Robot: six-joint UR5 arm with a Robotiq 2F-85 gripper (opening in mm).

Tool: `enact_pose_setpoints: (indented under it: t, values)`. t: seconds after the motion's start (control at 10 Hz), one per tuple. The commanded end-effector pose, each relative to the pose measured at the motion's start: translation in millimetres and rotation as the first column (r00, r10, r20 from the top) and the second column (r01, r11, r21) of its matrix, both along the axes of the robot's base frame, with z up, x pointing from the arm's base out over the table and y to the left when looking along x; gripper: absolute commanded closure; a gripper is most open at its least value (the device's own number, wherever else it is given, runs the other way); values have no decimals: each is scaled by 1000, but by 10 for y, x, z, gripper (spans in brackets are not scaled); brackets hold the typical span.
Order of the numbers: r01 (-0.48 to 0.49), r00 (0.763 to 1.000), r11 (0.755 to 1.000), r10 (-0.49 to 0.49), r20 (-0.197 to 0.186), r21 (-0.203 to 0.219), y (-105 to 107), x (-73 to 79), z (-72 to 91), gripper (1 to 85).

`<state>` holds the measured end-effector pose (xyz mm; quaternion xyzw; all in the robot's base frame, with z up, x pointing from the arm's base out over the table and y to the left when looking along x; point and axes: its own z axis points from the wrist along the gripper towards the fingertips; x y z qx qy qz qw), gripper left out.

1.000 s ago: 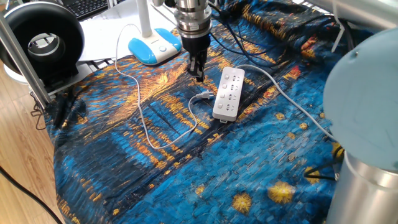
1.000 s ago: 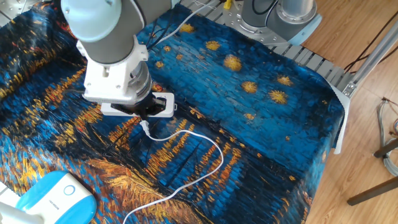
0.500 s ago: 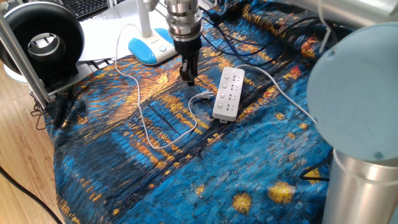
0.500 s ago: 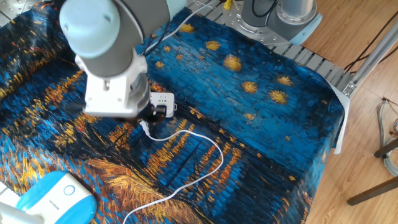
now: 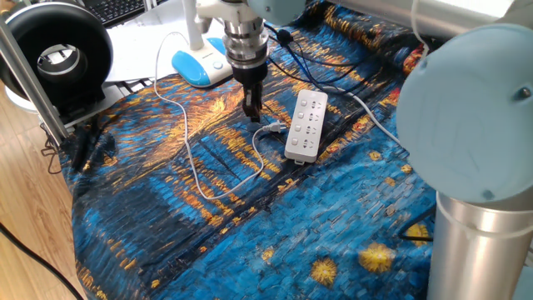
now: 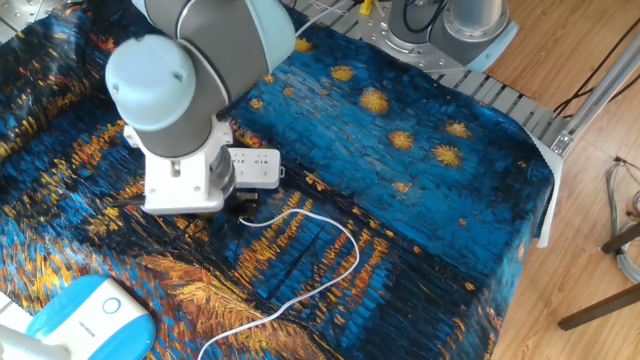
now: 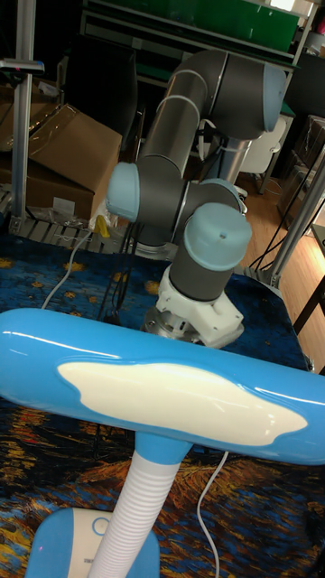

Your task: Plug in the power cord of the desk lamp, turn on the socket, and light up the desk lamp

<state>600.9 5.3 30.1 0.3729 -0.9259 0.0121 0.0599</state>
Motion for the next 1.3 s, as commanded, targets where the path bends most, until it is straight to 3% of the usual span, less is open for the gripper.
enact_pose_setpoints:
  t: [0.0, 0.3, 0.7, 1.2]
  values:
    - [-49, 997, 999, 50, -52, 15, -74, -178, -103, 467]
    - [-66, 994, 998, 66, -87, 10, -78, -279, -103, 467]
    - [-86, 993, 995, 81, -85, -59, -127, -240, -88, 447]
    - [-90, 993, 990, 81, -83, -105, -54, -266, -141, 447]
